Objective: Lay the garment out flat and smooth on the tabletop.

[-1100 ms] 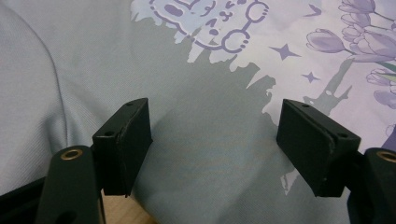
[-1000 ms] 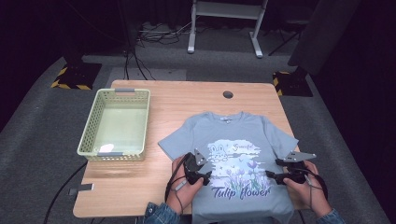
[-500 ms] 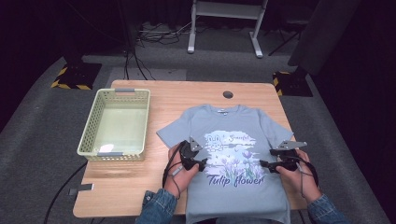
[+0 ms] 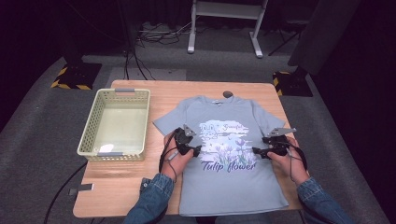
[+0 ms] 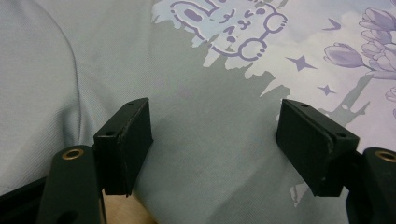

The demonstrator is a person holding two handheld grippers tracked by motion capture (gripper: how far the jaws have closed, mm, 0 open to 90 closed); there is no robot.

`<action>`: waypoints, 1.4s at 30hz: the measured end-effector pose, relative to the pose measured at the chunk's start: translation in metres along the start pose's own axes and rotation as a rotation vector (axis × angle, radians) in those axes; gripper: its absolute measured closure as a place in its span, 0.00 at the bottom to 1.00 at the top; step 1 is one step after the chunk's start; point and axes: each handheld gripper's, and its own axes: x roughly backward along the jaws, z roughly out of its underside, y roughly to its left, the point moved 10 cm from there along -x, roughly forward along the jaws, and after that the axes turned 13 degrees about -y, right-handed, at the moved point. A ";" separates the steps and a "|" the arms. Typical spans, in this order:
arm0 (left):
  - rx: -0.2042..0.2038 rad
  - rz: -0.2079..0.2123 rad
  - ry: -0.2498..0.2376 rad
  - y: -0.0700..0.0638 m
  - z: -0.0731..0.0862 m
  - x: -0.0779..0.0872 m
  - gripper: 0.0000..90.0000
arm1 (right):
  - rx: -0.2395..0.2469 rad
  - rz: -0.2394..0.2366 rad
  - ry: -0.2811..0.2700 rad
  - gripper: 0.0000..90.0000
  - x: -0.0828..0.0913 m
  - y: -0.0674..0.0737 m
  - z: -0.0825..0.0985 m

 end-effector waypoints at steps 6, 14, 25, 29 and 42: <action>0.011 -0.011 -0.022 0.017 -0.006 -0.009 0.29 | -0.001 0.003 -0.005 0.30 -0.015 -0.008 -0.010; 0.015 -0.016 -0.022 0.035 -0.012 -0.020 0.29 | -0.004 0.006 -0.020 0.30 -0.031 -0.020 -0.021; 0.007 -0.031 -0.033 0.035 -0.015 -0.017 0.29 | -0.011 0.008 -0.032 0.28 -0.030 -0.019 -0.024; -0.006 -0.026 -0.031 0.025 -0.016 -0.004 0.28 | 0.001 -0.001 -0.054 0.28 -0.020 -0.011 -0.031; -0.055 -0.022 -0.087 0.003 -0.031 0.039 0.26 | 0.048 -0.034 -0.098 0.25 0.016 0.016 -0.048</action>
